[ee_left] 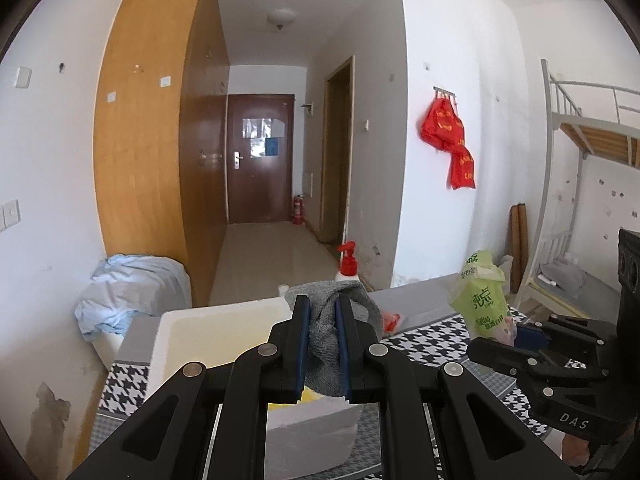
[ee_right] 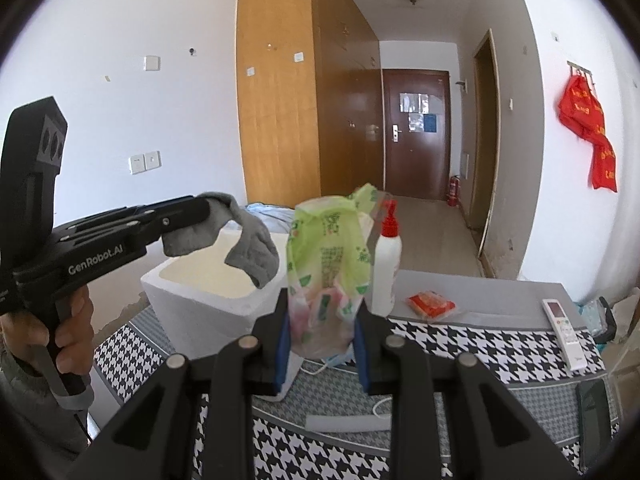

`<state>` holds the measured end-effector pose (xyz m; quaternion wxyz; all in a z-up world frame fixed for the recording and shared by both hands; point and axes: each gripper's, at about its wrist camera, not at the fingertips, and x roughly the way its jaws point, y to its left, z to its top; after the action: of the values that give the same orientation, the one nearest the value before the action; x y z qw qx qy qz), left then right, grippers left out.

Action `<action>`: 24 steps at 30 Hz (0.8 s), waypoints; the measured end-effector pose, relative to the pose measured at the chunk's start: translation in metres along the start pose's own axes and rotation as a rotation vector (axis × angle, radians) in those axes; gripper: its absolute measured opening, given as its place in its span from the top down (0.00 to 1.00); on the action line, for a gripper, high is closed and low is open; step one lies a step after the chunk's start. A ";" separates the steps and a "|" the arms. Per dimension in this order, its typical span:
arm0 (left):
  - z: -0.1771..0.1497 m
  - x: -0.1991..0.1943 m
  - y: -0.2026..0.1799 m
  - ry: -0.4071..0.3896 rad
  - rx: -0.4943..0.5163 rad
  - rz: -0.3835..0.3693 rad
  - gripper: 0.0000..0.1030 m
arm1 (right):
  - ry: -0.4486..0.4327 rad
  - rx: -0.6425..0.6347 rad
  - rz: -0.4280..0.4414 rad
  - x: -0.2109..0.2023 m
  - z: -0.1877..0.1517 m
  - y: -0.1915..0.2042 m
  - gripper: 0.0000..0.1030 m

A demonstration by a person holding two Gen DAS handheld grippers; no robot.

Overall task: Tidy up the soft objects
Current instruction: 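Carry both held items over the white foam box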

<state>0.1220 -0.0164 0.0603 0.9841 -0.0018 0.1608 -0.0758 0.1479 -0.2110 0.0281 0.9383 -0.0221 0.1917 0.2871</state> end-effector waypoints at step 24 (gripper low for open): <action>-0.001 0.000 0.037 0.007 -0.034 0.162 0.87 | 0.021 -0.063 0.104 0.028 0.012 0.036 0.70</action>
<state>0.1269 0.0205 0.0580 0.9863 -0.0053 0.1650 0.0068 0.1534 -0.1639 0.0314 0.9187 -0.0446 0.1935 0.3413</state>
